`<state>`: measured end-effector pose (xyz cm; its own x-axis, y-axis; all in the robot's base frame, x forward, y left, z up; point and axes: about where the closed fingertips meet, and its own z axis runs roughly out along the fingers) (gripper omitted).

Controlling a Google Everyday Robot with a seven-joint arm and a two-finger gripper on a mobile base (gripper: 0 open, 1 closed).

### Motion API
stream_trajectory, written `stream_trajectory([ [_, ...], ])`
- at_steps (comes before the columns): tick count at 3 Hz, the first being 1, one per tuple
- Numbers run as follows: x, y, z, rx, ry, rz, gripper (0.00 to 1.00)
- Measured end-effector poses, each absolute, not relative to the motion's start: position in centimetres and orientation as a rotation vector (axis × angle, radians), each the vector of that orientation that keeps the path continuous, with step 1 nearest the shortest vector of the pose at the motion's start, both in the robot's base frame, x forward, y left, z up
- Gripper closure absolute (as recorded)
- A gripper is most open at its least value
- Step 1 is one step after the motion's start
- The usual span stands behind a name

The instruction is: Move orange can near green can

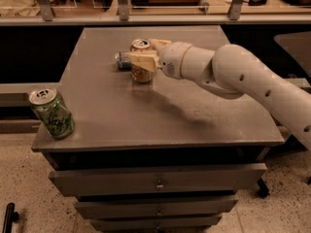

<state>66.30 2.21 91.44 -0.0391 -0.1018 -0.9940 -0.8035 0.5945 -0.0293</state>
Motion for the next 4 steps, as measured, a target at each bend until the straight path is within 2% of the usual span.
stream_trajectory([
  [1,66.1,2.3,92.6,-0.786,1.474,0.75,0.92],
  [2,64.8,3.4,95.8,-0.89,1.41,0.791,1.0],
  [3,61.6,5.5,98.5,-1.079,1.345,0.819,1.0],
  [4,56.9,7.4,98.9,-1.222,1.275,0.935,1.0],
])
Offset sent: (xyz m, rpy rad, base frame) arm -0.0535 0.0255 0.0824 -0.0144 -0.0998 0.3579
